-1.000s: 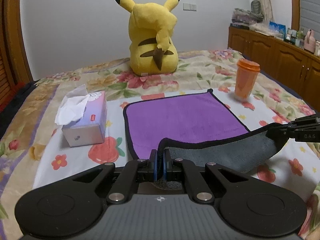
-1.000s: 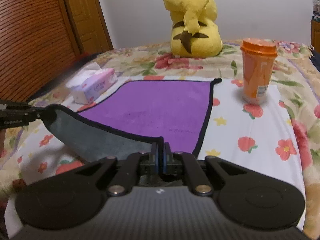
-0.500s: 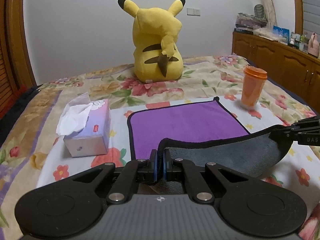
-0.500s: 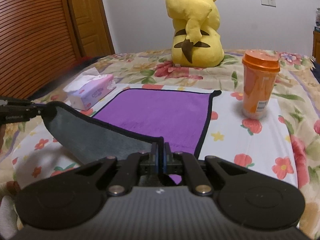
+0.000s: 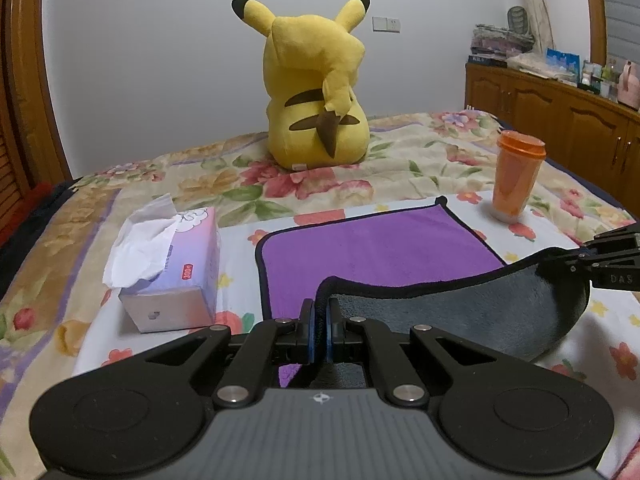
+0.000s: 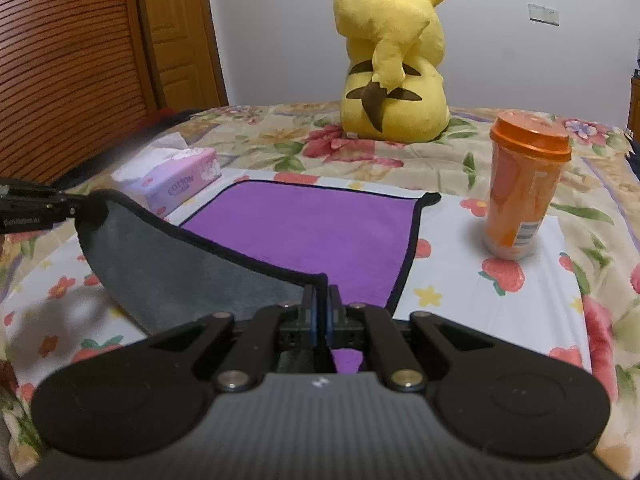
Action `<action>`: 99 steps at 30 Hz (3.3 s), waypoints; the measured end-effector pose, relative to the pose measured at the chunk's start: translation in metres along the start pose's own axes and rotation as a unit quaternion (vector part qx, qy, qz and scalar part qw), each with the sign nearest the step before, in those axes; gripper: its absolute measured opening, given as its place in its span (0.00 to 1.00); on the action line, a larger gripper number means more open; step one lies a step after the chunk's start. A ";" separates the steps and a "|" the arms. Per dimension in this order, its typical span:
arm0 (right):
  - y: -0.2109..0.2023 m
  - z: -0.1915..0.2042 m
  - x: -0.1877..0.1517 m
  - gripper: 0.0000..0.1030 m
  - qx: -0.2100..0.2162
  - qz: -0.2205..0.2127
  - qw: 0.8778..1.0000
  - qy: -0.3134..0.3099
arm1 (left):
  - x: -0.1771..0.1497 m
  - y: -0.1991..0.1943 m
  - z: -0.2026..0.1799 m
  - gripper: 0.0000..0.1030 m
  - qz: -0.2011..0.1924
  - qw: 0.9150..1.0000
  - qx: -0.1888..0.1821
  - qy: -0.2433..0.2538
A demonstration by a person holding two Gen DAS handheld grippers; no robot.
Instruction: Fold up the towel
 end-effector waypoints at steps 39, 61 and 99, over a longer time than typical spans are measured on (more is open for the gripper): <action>0.061 -0.022 0.051 0.05 -0.011 -0.038 0.998 -0.057 | 0.039 0.074 0.028 0.08 -0.030 0.999 0.015 -0.004; 0.114 -0.043 0.079 0.05 -0.076 -0.077 0.989 -0.103 | 0.065 0.139 0.049 0.08 -0.054 0.997 0.048 -0.014; 0.143 -0.060 0.026 0.56 -0.113 -0.014 0.990 -0.084 | 0.000 0.170 0.045 0.47 0.010 0.998 0.055 -0.019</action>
Point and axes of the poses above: each gripper's, at about its wrist camera, not at the fingertips, and y roughly the way its jaws point, z to its left, x to its top, the point moved 7 cm from there along y, roughly the way its jaws point, and after that the axes turned 10 degrees about -z, right-handed, at the moved point
